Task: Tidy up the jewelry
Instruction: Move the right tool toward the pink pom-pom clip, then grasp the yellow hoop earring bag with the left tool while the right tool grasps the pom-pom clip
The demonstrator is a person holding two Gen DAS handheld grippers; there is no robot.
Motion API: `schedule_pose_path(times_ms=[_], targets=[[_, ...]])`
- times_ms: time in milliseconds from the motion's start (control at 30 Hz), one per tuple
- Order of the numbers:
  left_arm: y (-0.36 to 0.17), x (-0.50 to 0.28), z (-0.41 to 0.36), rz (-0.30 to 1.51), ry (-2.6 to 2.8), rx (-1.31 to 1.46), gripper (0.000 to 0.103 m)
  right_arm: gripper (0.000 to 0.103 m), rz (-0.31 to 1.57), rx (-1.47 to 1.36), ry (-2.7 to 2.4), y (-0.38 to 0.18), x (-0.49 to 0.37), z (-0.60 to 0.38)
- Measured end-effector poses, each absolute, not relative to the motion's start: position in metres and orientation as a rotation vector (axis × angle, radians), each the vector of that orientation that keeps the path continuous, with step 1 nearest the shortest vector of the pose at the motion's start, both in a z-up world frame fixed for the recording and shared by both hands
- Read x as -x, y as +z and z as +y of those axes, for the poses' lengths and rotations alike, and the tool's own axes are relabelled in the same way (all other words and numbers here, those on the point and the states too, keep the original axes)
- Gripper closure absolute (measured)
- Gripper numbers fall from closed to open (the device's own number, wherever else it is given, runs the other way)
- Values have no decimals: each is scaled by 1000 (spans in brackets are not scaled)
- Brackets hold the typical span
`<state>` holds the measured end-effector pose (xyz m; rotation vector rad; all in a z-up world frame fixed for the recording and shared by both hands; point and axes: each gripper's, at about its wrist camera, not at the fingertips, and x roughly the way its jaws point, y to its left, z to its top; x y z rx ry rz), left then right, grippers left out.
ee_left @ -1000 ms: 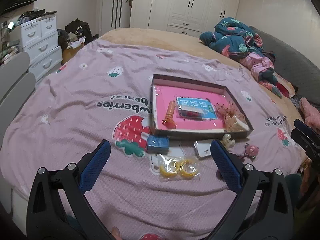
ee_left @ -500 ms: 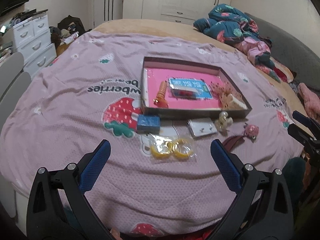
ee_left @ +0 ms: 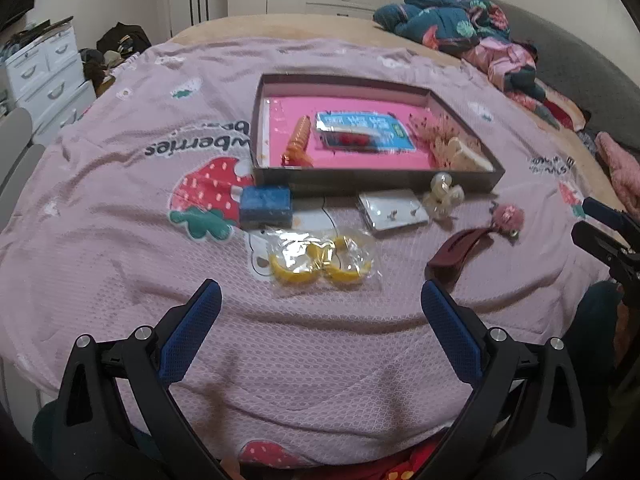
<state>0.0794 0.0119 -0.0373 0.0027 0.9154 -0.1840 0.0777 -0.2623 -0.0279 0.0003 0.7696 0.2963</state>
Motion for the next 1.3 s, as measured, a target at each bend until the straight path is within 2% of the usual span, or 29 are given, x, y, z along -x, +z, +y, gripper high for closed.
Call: schedule_pose_path(times_ms=[467, 567, 867, 1033, 1067, 1133, 1200, 1300], targets=[[-67, -105, 1, 942, -166, -3, 10, 6, 881, -86, 259, -73, -114, -276], [-71, -110, 1, 941, -161, 2, 10, 21, 905, -102, 265, -82, -126, -277], [-86, -126, -6, 974, -147, -8, 10, 37, 947, -143, 297, -97, -149, -273], [-90, -132, -9, 980, -136, -21, 10, 61, 981, -176, 317, -104, -155, -275], [-90, -134, -10, 979, -136, -23, 10, 70, 978, -179, 320, -105, -154, -276], [-89, -135, -11, 976, -133, -33, 13, 73, 971, -196, 327, -104, -153, -280], [-89, -134, -12, 971, -123, -53, 26, 73, 963, -198, 328, -103, -149, -282], [-87, -132, -11, 969, -132, -54, 28, 73, 943, -200, 326, -100, -142, -285]])
